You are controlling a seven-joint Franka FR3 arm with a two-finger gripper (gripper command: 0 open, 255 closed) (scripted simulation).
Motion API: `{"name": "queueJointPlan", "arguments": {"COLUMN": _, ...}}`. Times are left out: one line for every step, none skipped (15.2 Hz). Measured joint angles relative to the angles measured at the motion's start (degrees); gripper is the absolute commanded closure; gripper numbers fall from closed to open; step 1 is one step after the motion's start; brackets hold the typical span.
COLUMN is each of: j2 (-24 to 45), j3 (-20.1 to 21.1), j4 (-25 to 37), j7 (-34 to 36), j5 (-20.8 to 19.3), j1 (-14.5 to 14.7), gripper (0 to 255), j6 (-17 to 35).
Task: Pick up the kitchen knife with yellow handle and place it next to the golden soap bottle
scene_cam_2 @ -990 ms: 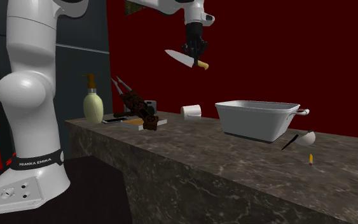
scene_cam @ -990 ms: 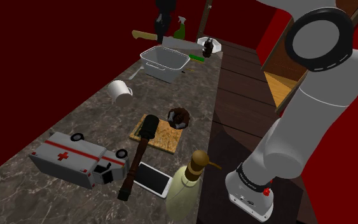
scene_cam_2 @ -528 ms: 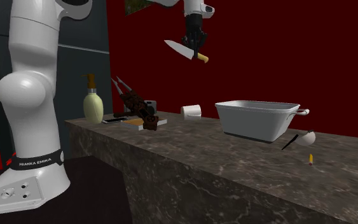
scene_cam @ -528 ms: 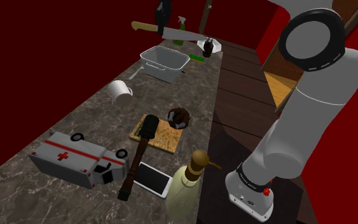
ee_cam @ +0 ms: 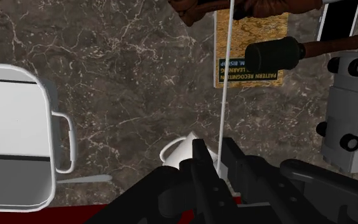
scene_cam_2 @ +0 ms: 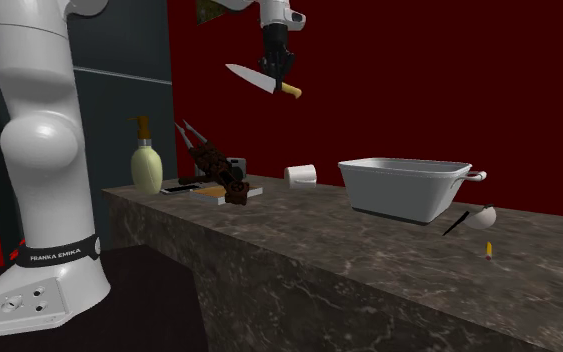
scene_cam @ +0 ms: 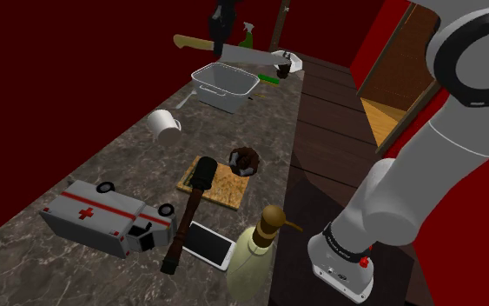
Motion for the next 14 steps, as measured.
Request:
{"name": "queueJointPlan", "arguments": {"j2": -1.32, "j3": 0.63, "j4": -1.66, "j7": 1.22, "j5": 0.02, "j1": 0.59, "gripper": 255, "j6": 0.35}}
{"name": "queueJointPlan", "arguments": {"j2": -2.61, "j3": 1.16, "j4": -3.11, "j7": 2.21, "j5": 0.06, "j1": 1.07, "gripper": 255, "j6": 0.50}}
{"name": "queueJointPlan", "arguments": {"j2": -3.88, "j3": 1.77, "j4": -4.40, "j7": 3.34, "j5": 0.11, "j1": 1.58, "gripper": 255, "j6": 0.52}}
{"name": "queueJointPlan", "arguments": {"j2": -5.73, "j3": 2.45, "j4": -7.11, "j7": 4.58, "j5": 0.21, "j1": 2.15, "gripper": 255, "j6": 1.40}}
{"name": "queueJointPlan", "arguments": {"j2": -6.60, "j3": 3.17, "j4": -7.94, "j7": 5.83, "j5": 0.32, "j1": 2.70, "gripper": 255, "j6": 1.36}}
{"name": "queueJointPlan", "arguments": {"j2": -7.64, "j3": 3.95, "j4": -8.91, "j7": 7.17, "j5": 0.47, "j1": 3.28, "gripper": 255, "j6": 1.31}}
{"name": "queueJointPlan", "arguments": {"j2": -8.05, "j3": 4.79, "j4": -9.38, "j7": 8.59, "j5": 0.62, "j1": 3.89, "gripper": 255, "j6": 1.39}}
{"name": "queueJointPlan", "arguments": {"j2": -9.08, "j3": 5.38, "j4": -10.12, "j7": 9.62, "j5": 0.80, "j1": 4.32, "gripper": 255, "j6": 1.10}}
{"name": "queueJointPlan", "arguments": {"j2": -9.58, "j3": 6.19, "j4": -10.27, "j7": 10.97, "j5": 0.98, "j1": 4.88, "gripper": 255, "j6": 0.78}}
{"name": "queueJointPlan", "arguments": {"j2": -10.23, "j3": 6.85, "j4": -10.97, "j7": 12.10, "j5": 1.17, "j1": 5.33, "gripper": 255, "j6": 0.84}}
{"name": "queueJointPlan", "arguments": {"j2": -11.34, "j3": 7.63, "j4": -12.41, "j7": 13.37, "j5": 1.45, "j1": 5.88, "gripper": 255, "j6": 1.20}}
{"name": "queueJointPlan", "arguments": {"j2": -11.95, "j3": 8.45, "j4": -13.07, "j7": 14.70, "j5": 1.69, "j1": 6.41, "gripper": 255, "j6": 1.26}}
{"name": "queueJointPlan", "arguments": {"j2": -13.27, "j3": 9.18, "j4": -14.54, "j7": 15.90, "j5": 2.03, "j1": 6.93, "gripper": 255, "j6": 1.45}}
{"name": "queueJointPlan", "arguments": {"j2": -14.01, "j3": 10.07, "j4": -14.88, "j7": 17.32, "j5": 2.35, "j1": 7.49, "gripper": 255, "j6": 1.10}}
